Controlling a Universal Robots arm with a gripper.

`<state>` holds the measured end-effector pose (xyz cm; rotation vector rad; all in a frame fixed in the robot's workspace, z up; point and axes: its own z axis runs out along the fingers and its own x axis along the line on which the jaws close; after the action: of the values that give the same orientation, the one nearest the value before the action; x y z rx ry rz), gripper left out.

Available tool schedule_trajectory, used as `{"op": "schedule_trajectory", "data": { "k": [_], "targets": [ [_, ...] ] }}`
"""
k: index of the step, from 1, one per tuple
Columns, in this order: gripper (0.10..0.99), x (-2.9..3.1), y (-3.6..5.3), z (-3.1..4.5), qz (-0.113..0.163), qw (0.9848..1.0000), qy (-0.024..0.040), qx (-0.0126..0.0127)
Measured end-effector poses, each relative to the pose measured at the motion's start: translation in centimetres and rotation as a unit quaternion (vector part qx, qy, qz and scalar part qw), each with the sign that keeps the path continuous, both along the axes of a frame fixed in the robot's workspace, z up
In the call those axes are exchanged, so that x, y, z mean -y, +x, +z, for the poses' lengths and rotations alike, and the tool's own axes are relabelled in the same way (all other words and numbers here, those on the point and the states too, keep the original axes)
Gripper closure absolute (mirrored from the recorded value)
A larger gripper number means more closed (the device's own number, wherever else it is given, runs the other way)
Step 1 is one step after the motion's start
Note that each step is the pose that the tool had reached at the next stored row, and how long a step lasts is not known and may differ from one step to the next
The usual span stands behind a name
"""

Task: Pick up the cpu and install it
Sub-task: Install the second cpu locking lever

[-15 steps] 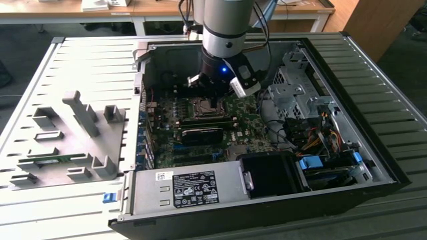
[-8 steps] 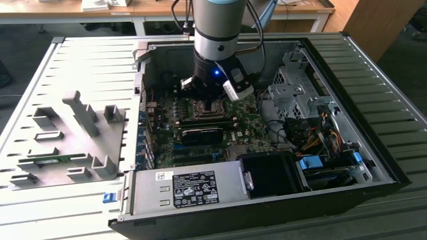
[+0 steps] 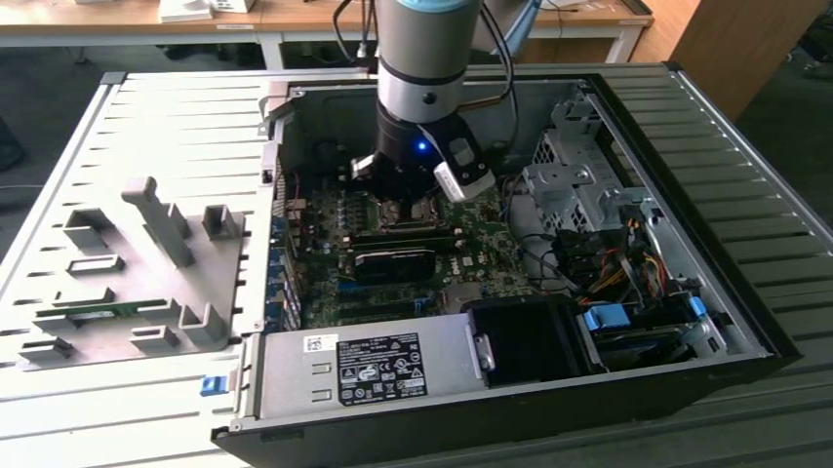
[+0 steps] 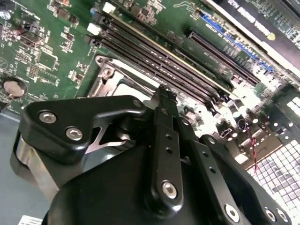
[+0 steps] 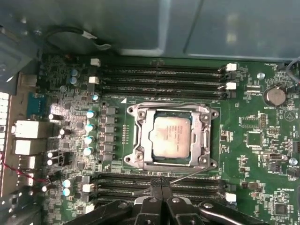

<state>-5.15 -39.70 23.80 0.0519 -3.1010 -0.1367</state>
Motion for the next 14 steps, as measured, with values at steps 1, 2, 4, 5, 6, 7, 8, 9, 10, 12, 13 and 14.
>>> {"op": "schedule_trajectory", "data": {
  "k": [1,2,4,5,6,7,8,9,10,12,13,14],
  "targets": [
    [0.98,0.02,-0.19,0.0,0.0,1.0,0.0,0.0],
    [0.98,0.02,-0.37,-0.03,0.0,1.0,0.0,0.0],
    [0.98,0.02,-0.58,-0.27,0.0,1.0,0.0001,0.0],
    [0.98,0.03,-0.59,-0.44,0.0,1.0,0.0,0.0],
    [0.98,0.02,-0.59,-0.62,0.0,1.0,0.0001,0.0],
    [0.98,0.02,-0.59,-0.8,0.0,1.0,0.0001,0.0],
    [0.98,0.03,-0.59,-0.98,0.0,1.0,0.0,0.0],
    [0.98,0.03,-0.6,-1.17,0.0,1.0,0.0,-0.0001],
    [0.98,0.03,-0.6,-1.35,0.0,1.0,0.0001,0.0],
    [0.98,0.02,-0.6,-1.68,0.0,1.0,0.0016,0.0],
    [0.98,0.09,-0.6,-1.75,0.0,1.0,0.0033,0.0],
    [0.98,0.24,-0.62,-1.76,0.0,1.0,0.0062,0.0]
  ]
}}
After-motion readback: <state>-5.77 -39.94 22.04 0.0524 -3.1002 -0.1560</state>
